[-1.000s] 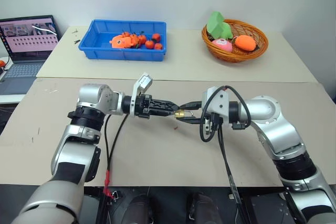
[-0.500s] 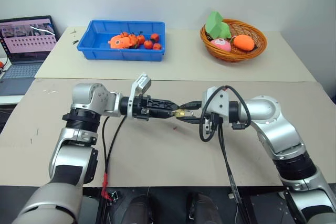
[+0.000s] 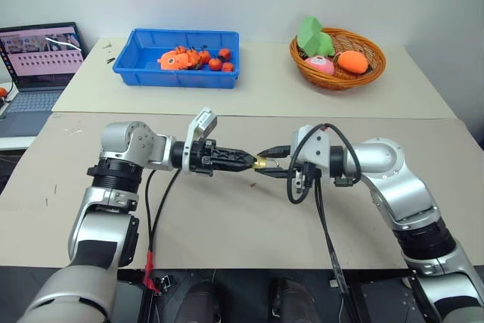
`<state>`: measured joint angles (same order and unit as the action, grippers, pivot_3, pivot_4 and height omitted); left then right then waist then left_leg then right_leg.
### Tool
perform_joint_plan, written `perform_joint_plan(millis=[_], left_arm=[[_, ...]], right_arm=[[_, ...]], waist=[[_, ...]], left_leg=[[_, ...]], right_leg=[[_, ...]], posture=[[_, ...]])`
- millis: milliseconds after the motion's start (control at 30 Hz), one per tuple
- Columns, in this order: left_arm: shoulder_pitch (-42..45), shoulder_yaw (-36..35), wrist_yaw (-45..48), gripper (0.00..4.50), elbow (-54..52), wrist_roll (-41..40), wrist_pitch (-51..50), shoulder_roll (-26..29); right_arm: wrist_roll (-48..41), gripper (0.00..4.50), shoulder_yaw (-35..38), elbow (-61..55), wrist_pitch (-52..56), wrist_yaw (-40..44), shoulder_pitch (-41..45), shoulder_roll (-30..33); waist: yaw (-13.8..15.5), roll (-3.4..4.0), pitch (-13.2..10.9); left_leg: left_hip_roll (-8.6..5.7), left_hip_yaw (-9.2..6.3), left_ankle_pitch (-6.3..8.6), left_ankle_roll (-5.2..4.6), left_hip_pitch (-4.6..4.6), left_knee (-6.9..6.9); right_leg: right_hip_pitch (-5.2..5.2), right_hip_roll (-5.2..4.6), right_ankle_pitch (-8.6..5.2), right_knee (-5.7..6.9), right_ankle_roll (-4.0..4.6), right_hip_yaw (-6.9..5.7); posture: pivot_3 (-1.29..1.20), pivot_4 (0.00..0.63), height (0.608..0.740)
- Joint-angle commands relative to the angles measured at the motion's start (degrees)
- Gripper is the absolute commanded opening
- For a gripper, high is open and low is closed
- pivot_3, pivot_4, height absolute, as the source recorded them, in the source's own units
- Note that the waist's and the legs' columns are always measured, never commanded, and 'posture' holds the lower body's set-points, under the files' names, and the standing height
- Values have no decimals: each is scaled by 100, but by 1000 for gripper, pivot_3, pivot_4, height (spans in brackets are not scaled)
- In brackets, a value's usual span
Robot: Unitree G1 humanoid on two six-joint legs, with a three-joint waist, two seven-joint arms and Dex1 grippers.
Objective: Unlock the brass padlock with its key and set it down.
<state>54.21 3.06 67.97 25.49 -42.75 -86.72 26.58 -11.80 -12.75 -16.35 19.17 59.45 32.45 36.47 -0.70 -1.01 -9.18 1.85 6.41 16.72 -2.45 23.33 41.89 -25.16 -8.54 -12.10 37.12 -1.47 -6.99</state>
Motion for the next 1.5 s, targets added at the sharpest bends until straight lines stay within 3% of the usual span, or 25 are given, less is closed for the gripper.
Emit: perform_joint_plan(millis=[33,100,133,1033,1100,1400,1500], left_arm=[[107,-78,-7,821,-53,-130,-24,31],[105,-73,-30,109,-52,-143,-5,26],[106,-77,-41,42,-46,-147,-2,22],[109,24,12,42,-37,-41,595,-98],[93,43,43,982,-77,-62,610,-90],[110,77,34,4220,-26,-52,607,-127],[108,72,11,4402,-7,-39,610,-143]], right_arm=[[-19,907,113,-114,-148,-41,58,-1],[-20,907,112,-113,-155,-43,56,2],[-22,907,112,-114,-156,-44,55,3],[-34,907,89,-177,-132,-65,20,39],[-34,907,86,-172,-135,-64,20,40],[-26,907,64,-146,-149,-43,33,47],[-28,907,69,-154,-144,-38,33,50]], waist=[[-1,0,0],[-1,0,0],[0,0,0],[4,0,0],[3,0,0],[2,0,0],[2,0,0]], left_leg=[[0,0,0,0,-1,0],[0,0,0,0,0,0],[0,0,0,0,0,0],[-1,0,0,0,0,0],[-1,1,0,0,0,0],[-1,1,0,0,0,0],[-1,1,0,0,0,0]], right_leg=[[0,0,0,0,0,0],[0,0,0,0,0,0],[0,0,0,0,0,0],[0,0,0,0,0,0],[0,0,0,0,0,0],[0,0,0,0,0,0],[0,0,0,0,0,0]], posture=[[0,150,692],[0,150,692],[0,150,692],[0,150,692],[0,150,692],[0,150,692],[0,150,692]])
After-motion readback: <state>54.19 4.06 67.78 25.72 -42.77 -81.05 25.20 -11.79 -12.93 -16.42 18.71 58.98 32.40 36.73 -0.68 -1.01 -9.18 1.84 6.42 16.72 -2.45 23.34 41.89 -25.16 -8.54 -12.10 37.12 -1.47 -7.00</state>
